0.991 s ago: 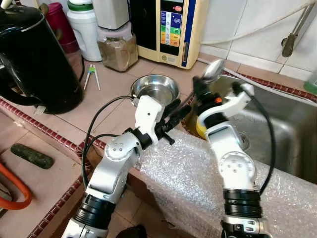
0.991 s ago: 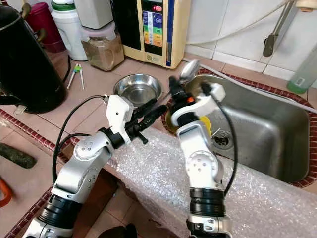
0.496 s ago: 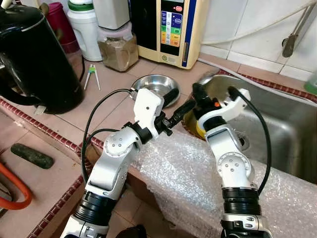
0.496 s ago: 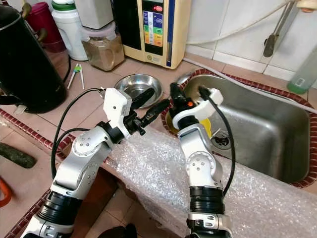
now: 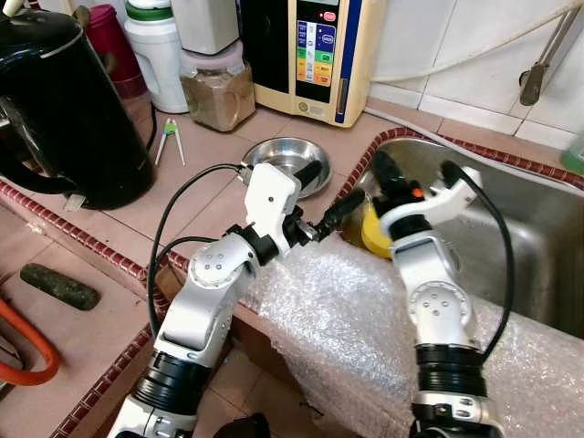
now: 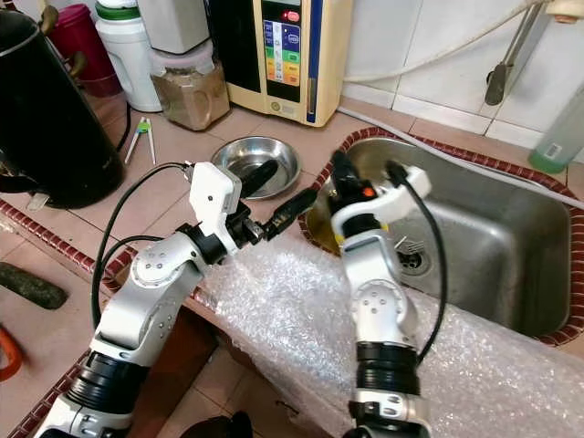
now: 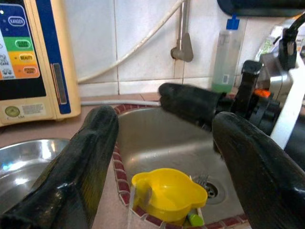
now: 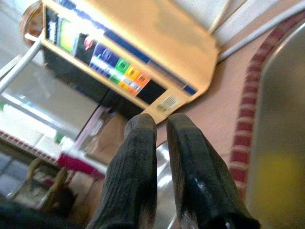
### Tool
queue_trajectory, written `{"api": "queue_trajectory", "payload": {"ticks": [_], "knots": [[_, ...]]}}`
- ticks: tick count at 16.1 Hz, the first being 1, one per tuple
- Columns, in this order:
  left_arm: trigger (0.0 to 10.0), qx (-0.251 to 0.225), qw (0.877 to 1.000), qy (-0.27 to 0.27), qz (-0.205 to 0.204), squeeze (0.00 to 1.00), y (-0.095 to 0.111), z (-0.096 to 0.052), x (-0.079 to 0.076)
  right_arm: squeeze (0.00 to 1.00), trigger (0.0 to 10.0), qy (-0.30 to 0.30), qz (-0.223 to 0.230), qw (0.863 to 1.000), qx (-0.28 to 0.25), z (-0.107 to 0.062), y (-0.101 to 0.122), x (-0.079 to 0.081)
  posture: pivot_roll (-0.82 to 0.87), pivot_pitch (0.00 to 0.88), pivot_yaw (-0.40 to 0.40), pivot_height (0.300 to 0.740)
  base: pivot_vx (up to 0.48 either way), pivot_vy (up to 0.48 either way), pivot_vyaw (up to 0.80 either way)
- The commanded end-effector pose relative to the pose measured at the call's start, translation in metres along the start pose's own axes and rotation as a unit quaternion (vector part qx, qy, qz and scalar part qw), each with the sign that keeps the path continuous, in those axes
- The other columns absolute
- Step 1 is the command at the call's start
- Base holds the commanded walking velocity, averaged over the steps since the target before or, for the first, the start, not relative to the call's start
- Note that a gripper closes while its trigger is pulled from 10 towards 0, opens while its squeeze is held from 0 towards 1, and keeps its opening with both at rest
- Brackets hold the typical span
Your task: Kitchen organization
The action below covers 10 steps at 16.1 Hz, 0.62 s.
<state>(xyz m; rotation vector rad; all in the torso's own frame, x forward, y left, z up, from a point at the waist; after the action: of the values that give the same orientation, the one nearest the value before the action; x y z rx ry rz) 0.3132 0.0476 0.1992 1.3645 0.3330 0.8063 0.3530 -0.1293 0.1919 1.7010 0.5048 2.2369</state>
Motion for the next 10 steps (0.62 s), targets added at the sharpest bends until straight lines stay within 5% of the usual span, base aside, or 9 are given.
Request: {"api": "queue_trajectory", "payload": {"ticks": [1,7,10], "knots": [[10.0,0.005,1.000,-0.005,0.005,1.00,0.001,-0.004,0.001,0.00,10.0,-0.009,-0.004,1.000,-0.024,0.004,0.010,-0.001,0.05,0.104,0.042,0.740,0.000,0.000,0.00],[10.0,0.018,1.000,-0.003,0.008,1.00,-0.003,-0.008,0.002,0.00,10.0,-0.022,-0.062,0.996,-0.053,0.002,0.020,-0.008,0.05,0.103,0.039,0.740,0.000,0.000,0.00],[10.0,0.025,1.000,0.003,0.009,1.00,-0.005,-0.010,0.006,0.00,10.0,-0.008,-0.127,0.991,-0.047,0.001,0.020,-0.005,0.05,0.103,0.037,0.740,0.000,0.000,0.00]]}}
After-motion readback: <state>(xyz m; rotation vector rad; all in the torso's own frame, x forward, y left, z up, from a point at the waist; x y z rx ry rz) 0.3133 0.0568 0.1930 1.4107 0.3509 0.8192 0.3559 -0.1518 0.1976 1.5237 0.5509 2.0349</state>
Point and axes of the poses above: a point about 5 cm out from each wrist's last joint towards the gripper, its own z axis pointing out of the wrist towards the gripper, its own y axis along the axis of the wrist's last joint, x = y × z, the point moved 1 cm from there along z, pointing out of the wrist towards the gripper, and after that the axes turned 9 degrees about z, right-handed, at the moved point
